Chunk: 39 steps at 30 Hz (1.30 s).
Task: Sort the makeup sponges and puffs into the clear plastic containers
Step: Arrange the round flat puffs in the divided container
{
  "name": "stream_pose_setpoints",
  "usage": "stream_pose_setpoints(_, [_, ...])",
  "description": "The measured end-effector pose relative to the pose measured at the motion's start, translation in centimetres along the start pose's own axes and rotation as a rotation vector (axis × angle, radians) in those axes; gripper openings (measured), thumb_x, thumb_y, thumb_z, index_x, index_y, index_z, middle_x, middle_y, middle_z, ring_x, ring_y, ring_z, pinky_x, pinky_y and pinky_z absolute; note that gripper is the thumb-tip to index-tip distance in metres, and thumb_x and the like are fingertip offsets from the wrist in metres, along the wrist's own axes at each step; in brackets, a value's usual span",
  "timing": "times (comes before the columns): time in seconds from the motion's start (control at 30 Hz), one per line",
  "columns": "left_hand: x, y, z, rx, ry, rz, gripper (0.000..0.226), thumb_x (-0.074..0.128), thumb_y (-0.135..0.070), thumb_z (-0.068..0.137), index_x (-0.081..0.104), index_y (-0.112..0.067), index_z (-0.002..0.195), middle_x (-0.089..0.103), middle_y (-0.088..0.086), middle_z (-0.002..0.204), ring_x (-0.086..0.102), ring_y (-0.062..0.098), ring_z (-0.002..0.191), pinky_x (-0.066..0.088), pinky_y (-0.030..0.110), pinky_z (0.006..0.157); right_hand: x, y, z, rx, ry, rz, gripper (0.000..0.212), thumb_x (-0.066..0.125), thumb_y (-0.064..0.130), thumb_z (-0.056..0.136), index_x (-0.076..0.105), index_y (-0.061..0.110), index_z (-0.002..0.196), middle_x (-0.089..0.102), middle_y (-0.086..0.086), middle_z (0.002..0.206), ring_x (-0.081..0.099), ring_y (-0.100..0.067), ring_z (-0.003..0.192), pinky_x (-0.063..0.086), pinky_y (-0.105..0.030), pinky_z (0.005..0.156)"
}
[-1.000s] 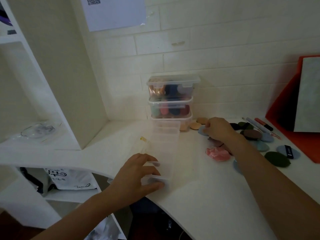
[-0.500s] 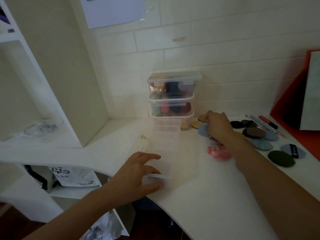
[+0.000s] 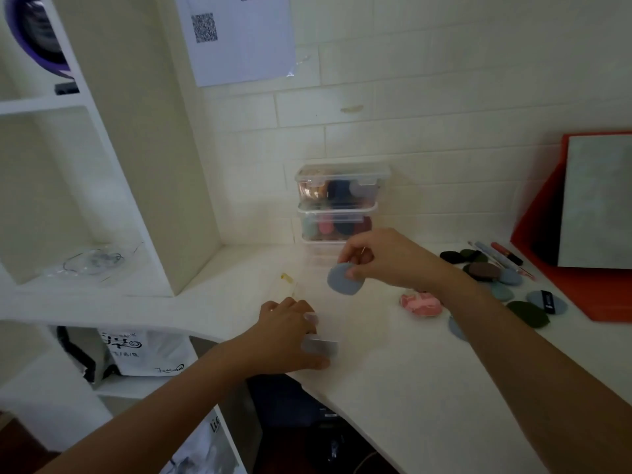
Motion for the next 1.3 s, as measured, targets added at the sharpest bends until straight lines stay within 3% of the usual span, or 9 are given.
stream_pose_setpoints(0.3, [0.0, -1.7, -0.4, -0.046, -0.128, -0.208, 0.048, 0.057, -0.053, 0.083, 0.057, -0.022, 0.119, 0.056, -0.002, 0.116, 0.047, 0.017, 0.109, 0.033, 0.031, 0.098, 2.5, 3.2, -2.9, -0.05, 0.072, -0.103, 0.014, 0.071, 0.021, 0.081, 0.069, 0.02, 0.094, 0.065, 0.008, 0.086, 0.058, -0.003, 0.079, 0.044, -0.011, 0.067])
stream_pose_setpoints(0.4, [-0.1, -1.9, -0.6, -0.081, -0.164, -0.349, 0.053, 0.066, -0.048, 0.079, 0.058, -0.019, 0.122, 0.056, 0.002, 0.12, 0.05, 0.016, 0.108, 0.043, 0.031, 0.096, 2.5, 3.2, -3.3, -0.04, 0.052, -0.189, 0.015, 0.069, 0.021, 0.083, 0.068, 0.018, 0.097, 0.066, 0.003, 0.091, 0.058, -0.008, 0.083, 0.039, -0.012, 0.068])
stream_pose_setpoints(0.53, [0.0, -2.0, -0.7, -0.078, -0.188, -0.365, 0.057, 0.069, -0.046, 0.078, 0.055, -0.018, 0.127, 0.047, 0.001, 0.13, 0.046, 0.014, 0.114, 0.036, 0.016, 0.091, 2.3, 3.3, -3.6, -0.051, 0.063, -0.255, 0.016, 0.066, 0.02, 0.084, 0.069, 0.016, 0.1, 0.067, 0.002, 0.095, 0.058, -0.01, 0.086, 0.04, -0.016, 0.069])
stream_pose_setpoints(0.63, [0.2, -1.7, -0.8, -0.098, -0.224, -0.447, 0.063, 0.073, -0.043, 0.075, 0.053, -0.016, 0.128, 0.041, -0.004, 0.134, 0.045, 0.01, 0.119, 0.037, 0.017, 0.095, 2.6, 3.7, -3.3, -0.072, 0.046, -0.366, 0.018, 0.061, 0.022, 0.087, 0.07, 0.015, 0.101, 0.068, 0.0, 0.097, 0.058, -0.011, 0.086, 0.037, -0.02, 0.07])
stream_pose_setpoints(0.73, [0.1, -1.6, -1.0, -0.095, -0.287, -0.499, 0.058, 0.072, -0.046, 0.074, 0.06, -0.012, 0.118, 0.039, -0.014, 0.121, 0.045, 0.005, 0.115, 0.04, 0.021, 0.095, 3.1, 3.9, -3.3, -0.083, 0.031, -0.408, 0.022, 0.056, 0.028, 0.09, 0.069, 0.013, 0.099, 0.068, -0.003, 0.095, 0.06, -0.017, 0.088, 0.041, -0.024, 0.071])
stream_pose_setpoints(0.87, [0.1, -1.3, -0.9, -0.027, -0.325, -0.444, 0.034, 0.068, -0.048, 0.076, 0.073, -0.022, 0.097, 0.045, -0.018, 0.122, 0.035, -0.006, 0.108, 0.027, 0.011, 0.087, 4.5, 4.1, -3.4, -0.134, 0.097, -0.44, 0.024, 0.054, 0.033, 0.092, 0.069, 0.014, 0.099, 0.066, -0.002, 0.096, 0.055, -0.014, 0.082, 0.036, -0.025, 0.069])
stream_pose_setpoints(1.07, [0.1, -0.2, -1.1, -0.029, -0.358, -0.43, 0.014, 0.074, -0.044, 0.072, 0.062, -0.036, 0.073, 0.044, -0.023, 0.115, 0.041, -0.005, 0.104, 0.029, 0.007, 0.083, 5.2, 3.2, -3.5, -0.089, 0.181, -0.4, 0.023, 0.058, 0.028, 0.09, 0.074, 0.016, 0.102, 0.071, -0.004, 0.095, 0.063, -0.019, 0.082, 0.054, -0.036, 0.077])
stream_pose_setpoints(1.17, [0.6, -0.4, -1.0, -0.008, -0.368, -0.44, 0.023, 0.075, -0.043, 0.071, 0.053, -0.042, 0.077, 0.044, -0.023, 0.113, 0.04, -0.006, 0.102, 0.031, 0.006, 0.083, 5.3, 2.9, -3.6, -0.065, 0.209, -0.369, 0.022, 0.058, 0.026, 0.09, 0.073, 0.016, 0.103, 0.07, -0.003, 0.099, 0.062, -0.018, 0.086, 0.052, -0.033, 0.078])
stream_pose_setpoints(1.3, [1.3, -0.7, -0.7, 0.004, -0.389, -0.435, 0.037, 0.073, -0.046, 0.072, 0.049, -0.037, 0.099, 0.043, -0.024, 0.107, 0.037, -0.008, 0.1, 0.03, 0.002, 0.081, 4.9, 2.8, -3.9, -0.034, 0.301, -0.261, 0.024, 0.055, 0.025, 0.093, 0.067, 0.016, 0.112, 0.064, 0.0, 0.108, 0.056, -0.013, 0.088, 0.042, -0.024, 0.075])
Point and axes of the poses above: each hand's wrist, its own z-axis towards the middle knuckle, its own x-axis out of the palm, y = z × x, the point moved 3 cm from there along z, towards the middle knuckle
